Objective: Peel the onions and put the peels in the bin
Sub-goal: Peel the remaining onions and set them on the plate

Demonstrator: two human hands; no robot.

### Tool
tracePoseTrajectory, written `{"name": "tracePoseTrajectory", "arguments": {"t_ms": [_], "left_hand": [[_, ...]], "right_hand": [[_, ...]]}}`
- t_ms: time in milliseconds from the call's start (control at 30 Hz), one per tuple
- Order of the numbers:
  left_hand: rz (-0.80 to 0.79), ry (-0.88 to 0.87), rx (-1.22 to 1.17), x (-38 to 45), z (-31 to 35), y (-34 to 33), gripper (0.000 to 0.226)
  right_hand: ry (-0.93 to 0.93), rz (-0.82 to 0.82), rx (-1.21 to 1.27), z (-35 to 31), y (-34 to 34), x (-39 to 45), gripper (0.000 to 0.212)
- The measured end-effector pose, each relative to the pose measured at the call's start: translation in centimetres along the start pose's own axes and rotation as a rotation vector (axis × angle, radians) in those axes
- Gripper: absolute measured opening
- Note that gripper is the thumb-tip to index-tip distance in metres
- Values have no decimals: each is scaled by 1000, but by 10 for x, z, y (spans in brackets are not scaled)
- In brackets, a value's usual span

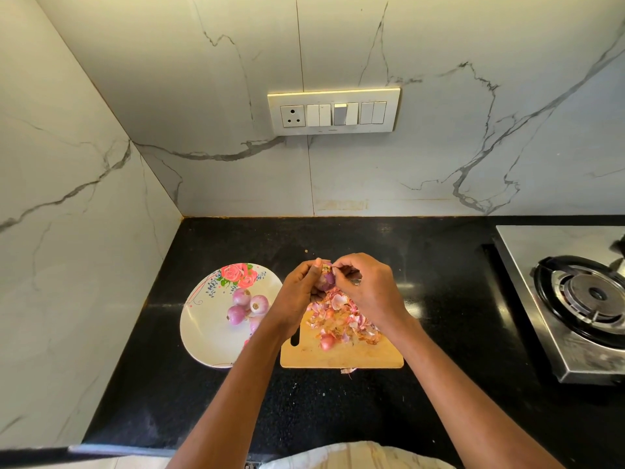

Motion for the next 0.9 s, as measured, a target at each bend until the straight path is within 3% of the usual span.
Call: {"name": "tracePoseTrajectory", "arguments": {"t_ms": [200, 633, 900], "left_hand": [[46, -2, 5, 0, 3, 1, 37], [64, -32, 10, 4, -7, 2, 34], [59, -36, -102, 2, -4, -1, 26]], "right_hand": [[-101, -34, 157, 5, 0, 0, 20], [0, -7, -9, -3, -5, -2, 11], [-302, 68, 156, 16, -5, -10, 7]]}}
Point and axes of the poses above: each hand's wrist, its own x-axis towards the middle knuckle, its own y-axis out of the back of the hand, z = x × y, the point moved 3 cm from there along x, towards the middle knuckle, and after that the axes turned 5 degrees about -z, right-handed, at the moved point
